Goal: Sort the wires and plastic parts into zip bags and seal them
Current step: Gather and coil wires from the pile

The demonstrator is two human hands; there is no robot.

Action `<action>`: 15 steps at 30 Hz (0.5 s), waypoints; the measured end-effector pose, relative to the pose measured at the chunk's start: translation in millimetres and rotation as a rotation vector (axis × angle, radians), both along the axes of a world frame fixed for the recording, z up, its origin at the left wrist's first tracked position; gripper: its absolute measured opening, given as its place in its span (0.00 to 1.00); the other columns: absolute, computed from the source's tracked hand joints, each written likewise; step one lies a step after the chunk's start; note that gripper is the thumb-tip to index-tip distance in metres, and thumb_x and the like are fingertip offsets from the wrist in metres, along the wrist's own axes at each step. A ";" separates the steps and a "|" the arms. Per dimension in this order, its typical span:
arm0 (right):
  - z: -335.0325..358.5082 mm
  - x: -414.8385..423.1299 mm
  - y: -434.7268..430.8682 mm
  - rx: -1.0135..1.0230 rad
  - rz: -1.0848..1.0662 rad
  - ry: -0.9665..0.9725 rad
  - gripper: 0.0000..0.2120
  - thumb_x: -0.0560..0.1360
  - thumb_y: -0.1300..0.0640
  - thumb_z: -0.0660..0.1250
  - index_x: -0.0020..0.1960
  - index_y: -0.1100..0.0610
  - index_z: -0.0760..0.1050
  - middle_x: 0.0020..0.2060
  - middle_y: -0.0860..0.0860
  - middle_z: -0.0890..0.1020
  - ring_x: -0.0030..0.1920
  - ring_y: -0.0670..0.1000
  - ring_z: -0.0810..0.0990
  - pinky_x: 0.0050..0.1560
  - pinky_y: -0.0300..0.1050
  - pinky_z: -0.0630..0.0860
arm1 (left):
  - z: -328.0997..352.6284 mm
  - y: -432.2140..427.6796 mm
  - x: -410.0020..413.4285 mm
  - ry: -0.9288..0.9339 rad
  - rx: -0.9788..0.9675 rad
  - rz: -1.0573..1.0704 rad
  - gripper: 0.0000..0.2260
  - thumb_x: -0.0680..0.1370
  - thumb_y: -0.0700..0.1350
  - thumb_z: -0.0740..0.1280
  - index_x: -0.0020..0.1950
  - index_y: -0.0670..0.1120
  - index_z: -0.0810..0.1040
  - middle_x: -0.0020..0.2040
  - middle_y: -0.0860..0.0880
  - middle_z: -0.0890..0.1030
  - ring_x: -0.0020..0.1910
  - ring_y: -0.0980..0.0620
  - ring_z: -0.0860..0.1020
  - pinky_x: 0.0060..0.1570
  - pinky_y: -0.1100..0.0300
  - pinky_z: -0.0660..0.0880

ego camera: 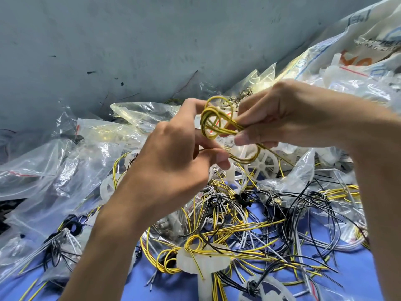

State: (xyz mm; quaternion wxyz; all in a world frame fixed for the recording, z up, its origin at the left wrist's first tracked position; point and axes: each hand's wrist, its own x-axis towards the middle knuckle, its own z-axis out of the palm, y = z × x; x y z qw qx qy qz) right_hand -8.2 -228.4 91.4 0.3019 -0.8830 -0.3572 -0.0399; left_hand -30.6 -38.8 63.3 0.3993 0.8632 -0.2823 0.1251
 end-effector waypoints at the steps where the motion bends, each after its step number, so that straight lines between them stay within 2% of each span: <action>1: -0.3 -0.5 0.4 -0.020 0.019 0.017 0.14 0.66 0.39 0.64 0.32 0.49 0.79 0.31 0.51 0.75 0.28 0.46 0.72 0.31 0.39 0.69 | 0.2 -0.3 -0.2 0.020 -0.024 -0.007 0.17 0.73 0.36 0.71 0.54 0.52 0.68 0.34 0.60 0.83 0.30 0.64 0.78 0.30 0.68 0.71; 4: -1.6 0.3 0.6 -0.067 0.096 0.073 0.12 0.70 0.40 0.65 0.41 0.46 0.83 0.33 0.54 0.77 0.31 0.50 0.72 0.31 0.44 0.69 | 0.7 -0.6 -1.4 0.053 -0.082 -0.036 0.19 0.73 0.35 0.72 0.54 0.54 0.68 0.34 0.59 0.83 0.35 0.58 0.82 0.36 0.60 0.76; 7: -1.8 0.7 -1.0 -0.038 0.191 0.145 0.12 0.73 0.44 0.64 0.45 0.49 0.83 0.31 0.55 0.75 0.29 0.47 0.65 0.28 0.37 0.61 | 3.6 -0.8 -3.9 0.048 -0.085 -0.076 0.20 0.73 0.35 0.72 0.54 0.54 0.68 0.33 0.59 0.83 0.34 0.61 0.82 0.33 0.67 0.74; 12: -7.8 4.6 -3.1 -0.057 0.282 0.218 0.12 0.75 0.48 0.62 0.47 0.51 0.82 0.31 0.46 0.79 0.29 0.40 0.68 0.29 0.31 0.65 | 6.1 -1.3 -5.9 0.056 -0.103 -0.101 0.20 0.72 0.35 0.72 0.54 0.54 0.69 0.31 0.57 0.83 0.25 0.66 0.75 0.26 0.77 0.64; 15: -9.5 6.0 -2.8 0.002 0.325 0.310 0.14 0.74 0.48 0.62 0.47 0.55 0.81 0.36 0.47 0.82 0.33 0.44 0.71 0.31 0.32 0.67 | 6.1 0.6 -6.7 0.021 -0.104 -0.082 0.20 0.72 0.36 0.73 0.53 0.55 0.70 0.32 0.56 0.83 0.24 0.65 0.75 0.26 0.77 0.65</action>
